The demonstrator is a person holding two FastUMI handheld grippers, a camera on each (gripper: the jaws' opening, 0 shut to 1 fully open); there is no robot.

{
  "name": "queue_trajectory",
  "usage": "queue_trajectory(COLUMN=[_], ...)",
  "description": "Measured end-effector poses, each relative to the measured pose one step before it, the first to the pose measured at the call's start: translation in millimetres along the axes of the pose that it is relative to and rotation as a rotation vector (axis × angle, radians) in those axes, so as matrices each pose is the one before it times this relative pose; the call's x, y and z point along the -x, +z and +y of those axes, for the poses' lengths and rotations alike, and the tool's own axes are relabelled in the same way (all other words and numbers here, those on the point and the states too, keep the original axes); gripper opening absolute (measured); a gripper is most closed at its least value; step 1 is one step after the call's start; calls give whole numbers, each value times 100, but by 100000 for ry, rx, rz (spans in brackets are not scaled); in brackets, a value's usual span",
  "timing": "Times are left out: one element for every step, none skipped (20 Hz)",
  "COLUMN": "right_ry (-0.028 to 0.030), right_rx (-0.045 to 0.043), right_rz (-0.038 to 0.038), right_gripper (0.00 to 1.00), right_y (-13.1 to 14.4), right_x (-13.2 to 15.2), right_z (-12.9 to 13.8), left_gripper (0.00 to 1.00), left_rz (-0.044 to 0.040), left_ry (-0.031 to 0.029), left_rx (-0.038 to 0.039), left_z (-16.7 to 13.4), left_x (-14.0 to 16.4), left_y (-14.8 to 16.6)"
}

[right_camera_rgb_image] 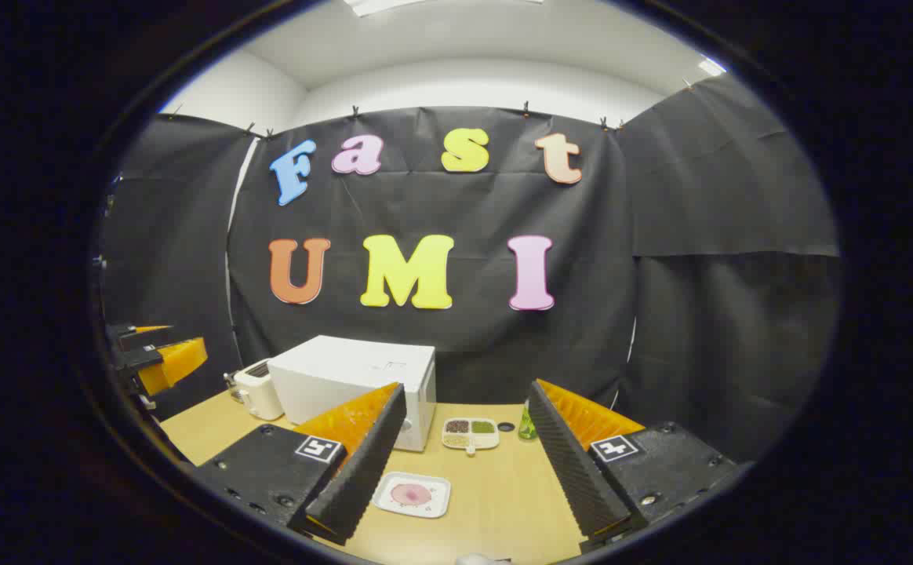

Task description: Open the microwave oven with the left hand, put the food in, and close the microwave oven.

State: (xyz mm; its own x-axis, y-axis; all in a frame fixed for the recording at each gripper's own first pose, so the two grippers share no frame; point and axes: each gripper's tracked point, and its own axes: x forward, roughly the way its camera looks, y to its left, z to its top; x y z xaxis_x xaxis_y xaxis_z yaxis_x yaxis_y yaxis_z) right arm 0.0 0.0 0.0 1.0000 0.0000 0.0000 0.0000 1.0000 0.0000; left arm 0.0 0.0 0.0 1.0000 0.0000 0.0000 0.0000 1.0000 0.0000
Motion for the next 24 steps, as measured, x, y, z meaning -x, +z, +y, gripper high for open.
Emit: queue_trajectory(right_ry=[319,442,82,-76,-19,-111,72,119,-116,154,-39,-40,107,-369,-336,-120,-190,-418,-600,-609,-611,-976,-1287,-1444], right_rx=[-396,-521,-134,154,232,168,-30,-234,-207,-204,-166,18,2,-124,-270,-433,-478,-249,-98,-84,348,703,936,1305], right_rz=[340,238,170,183,62,99,336,167,305,191,113,-12,-185,-149,124,323,257,421,289,355,703,369,277,739], right_gripper=[92,92,100,92,92,92,92,92,92,92,92,100,100,100,100,92,100,100,100,92,92,92,92,92], right_y=[-120,-74,-88,-57,-63,32,-156,72,-94,-31,-31,65,38,156,5,12,61,58,107,134,-105,65,95,101], right_x=[-75,-26,-163,-100,-47,-193,-147,-136,-106,-154,-69,-128,-81,-166,-138,-86,-182,-58,-142,-46,-88,-8,29,36], right_z=[138,123,-15,-77,-81,-107,-25,-65,-131,-53,-123,-211,-81,-266,-349,-276,-307,-482,-453,-513,-417,-618,-634,-674], left_gripper=[96,96,96,96,96,96,96,100,96,96,96,96,96,96,96,96,96,96,96,96,96,96,96,96], left_rz=[255,316,150,-450,-248,61,-230,257,188,470,591,277,-212,-206,-469,-837,-339,-454,700,574,-269,828,-319,394], left_ry=[129,391,230,831,146,18,227,193,19,37,-164,-98,-117,50,-295,-974,-853,-1236,-1359,-1851,-1289,-1472,-1605,-1342], left_rx=[-312,-302,-166,-83,25,-94,-163,-237,-114,79,54,8,-187,-405,-200,0,5,14,332,221,165,201,140,422], left_z=[224,92,100,119,109,-100,31,-14,-59,-135,-224,-168,-274,-178,-445,-574,-617,-754,-890,-1002,-958,-910,-953,-938], left_x=[-87,15,-58,-133,-93,-105,-151,-190,-210,-203,-300,-211,-315,-344,-577,-528,-587,-769,-864,-978,-1033,-1042,-1201,-1235], left_y=[27,-140,-33,136,97,-7,-43,-167,-201,-106,-201,-321,-154,-163,-323,-348,-495,-768,-956,-1018,-939,-934,-898,-1072])
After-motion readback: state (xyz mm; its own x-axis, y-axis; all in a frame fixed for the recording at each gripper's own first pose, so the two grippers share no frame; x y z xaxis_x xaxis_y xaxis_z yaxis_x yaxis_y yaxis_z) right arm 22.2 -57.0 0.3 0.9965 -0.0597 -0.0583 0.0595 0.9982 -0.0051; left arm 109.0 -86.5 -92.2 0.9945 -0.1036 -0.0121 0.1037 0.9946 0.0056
